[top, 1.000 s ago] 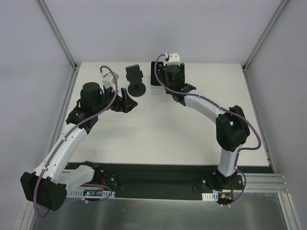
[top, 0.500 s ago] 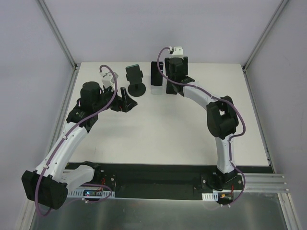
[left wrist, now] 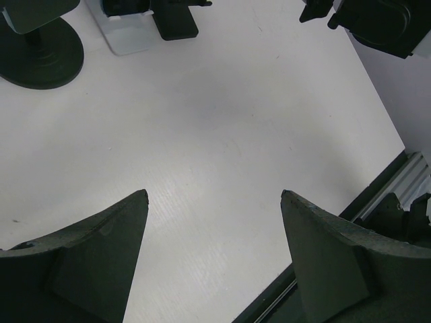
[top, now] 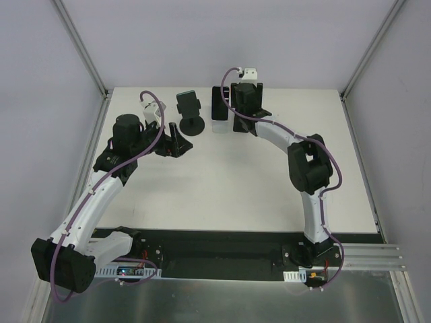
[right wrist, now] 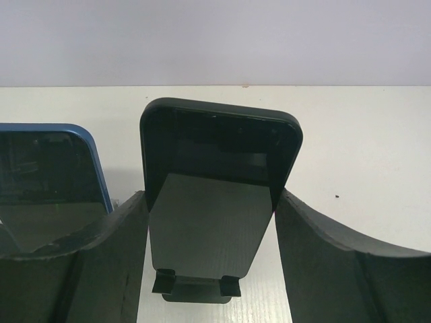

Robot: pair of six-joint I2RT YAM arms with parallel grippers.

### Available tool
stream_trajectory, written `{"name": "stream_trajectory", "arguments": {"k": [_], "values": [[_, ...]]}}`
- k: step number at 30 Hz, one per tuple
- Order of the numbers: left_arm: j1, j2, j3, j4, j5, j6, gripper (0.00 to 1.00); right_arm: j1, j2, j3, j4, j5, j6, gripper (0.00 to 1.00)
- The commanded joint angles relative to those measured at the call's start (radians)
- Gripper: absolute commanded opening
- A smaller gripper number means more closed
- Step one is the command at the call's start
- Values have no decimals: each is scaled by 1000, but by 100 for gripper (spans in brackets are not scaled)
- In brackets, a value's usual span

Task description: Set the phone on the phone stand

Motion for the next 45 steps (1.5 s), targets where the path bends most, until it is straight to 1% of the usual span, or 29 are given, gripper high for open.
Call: {"name": "stream_trajectory", "arguments": {"k": [1, 14, 23, 25, 26, 28, 29, 31, 32, 34, 35, 37, 41, 42, 44, 45], "values": [[11, -5, -7, 37, 31, -17, 78, 6, -7, 31, 68, 16, 28, 1], [20, -4, -10, 47, 50, -29, 78, 15, 19, 32, 42, 23, 51, 1], [26, -4, -13, 56, 66, -43, 78, 12, 23, 32, 16, 28, 26, 1], [27, 0, -13, 57, 74, -46, 78, 11, 25, 32, 7, 27, 28, 12], [28, -2, -15, 61, 76, -47, 78, 11, 23, 32, 4, 20, 29, 23], [29, -2, -16, 62, 80, -49, 78, 11, 23, 35, -5, 13, 29, 39], [31, -2, -16, 64, 80, -49, 78, 11, 23, 37, -10, 10, 29, 53], [32, 1, -18, 67, 80, -50, 78, 11, 23, 55, -31, 2, 29, 70], [31, 1, -18, 65, 80, -52, 78, 11, 22, 67, -45, 0, 29, 82], [32, 3, -19, 68, 79, -49, 78, 9, 10, 106, -106, 0, 29, 94], [32, 4, -21, 67, 77, -50, 78, 11, 4, 113, -120, 0, 32, 96], [32, 6, -21, 67, 76, -49, 78, 11, -29, 135, -177, -7, 35, 97], [32, 10, -24, 67, 71, -44, 78, 32, -122, 114, -287, 11, 44, 96], [32, 10, -24, 67, 62, -44, 78, 41, -177, 95, -329, 20, 44, 96], [32, 10, -25, 67, 56, -40, 78, 78, -239, 5, -372, 28, 51, 96], [32, 10, -27, 67, 48, -38, 78, 93, -309, -36, -398, 25, 54, 96]]}}
